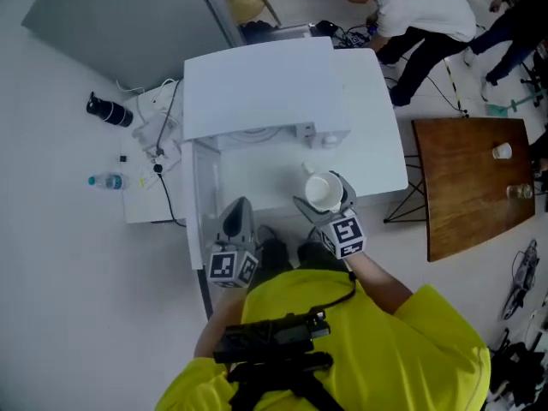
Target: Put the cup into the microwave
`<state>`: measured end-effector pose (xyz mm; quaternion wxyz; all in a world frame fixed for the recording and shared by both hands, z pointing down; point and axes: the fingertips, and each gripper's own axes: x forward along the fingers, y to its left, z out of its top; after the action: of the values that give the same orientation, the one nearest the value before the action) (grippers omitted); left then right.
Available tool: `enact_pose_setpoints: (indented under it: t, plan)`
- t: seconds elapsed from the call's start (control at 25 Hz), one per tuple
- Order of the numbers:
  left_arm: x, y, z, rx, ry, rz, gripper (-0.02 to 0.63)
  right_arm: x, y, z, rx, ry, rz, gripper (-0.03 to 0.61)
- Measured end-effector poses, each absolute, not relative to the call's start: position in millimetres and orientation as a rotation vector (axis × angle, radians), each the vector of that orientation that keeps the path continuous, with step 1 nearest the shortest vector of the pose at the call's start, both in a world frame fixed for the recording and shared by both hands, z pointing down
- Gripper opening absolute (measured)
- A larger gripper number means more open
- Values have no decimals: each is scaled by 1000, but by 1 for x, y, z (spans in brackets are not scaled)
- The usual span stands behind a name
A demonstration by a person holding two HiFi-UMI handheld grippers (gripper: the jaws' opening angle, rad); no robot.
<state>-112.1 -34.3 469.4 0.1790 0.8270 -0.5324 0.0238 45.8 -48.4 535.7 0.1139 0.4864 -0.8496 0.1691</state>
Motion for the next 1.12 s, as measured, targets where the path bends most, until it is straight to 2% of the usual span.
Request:
enact_pose_setpoints:
  t: [0.2,0.48,1.12]
  plan:
    - [-150,-20,464,2310,-1505,64,-8,-40,-112,575,1310,-2535,406,482]
    - [-166,-24,476,2317,-1464,41,-8,-128,-217,631,1223,-2542,304,482]
    - [-185,-24,485,2270,-1369,7,-8,-165,-296,667,1216,-2538,310,483]
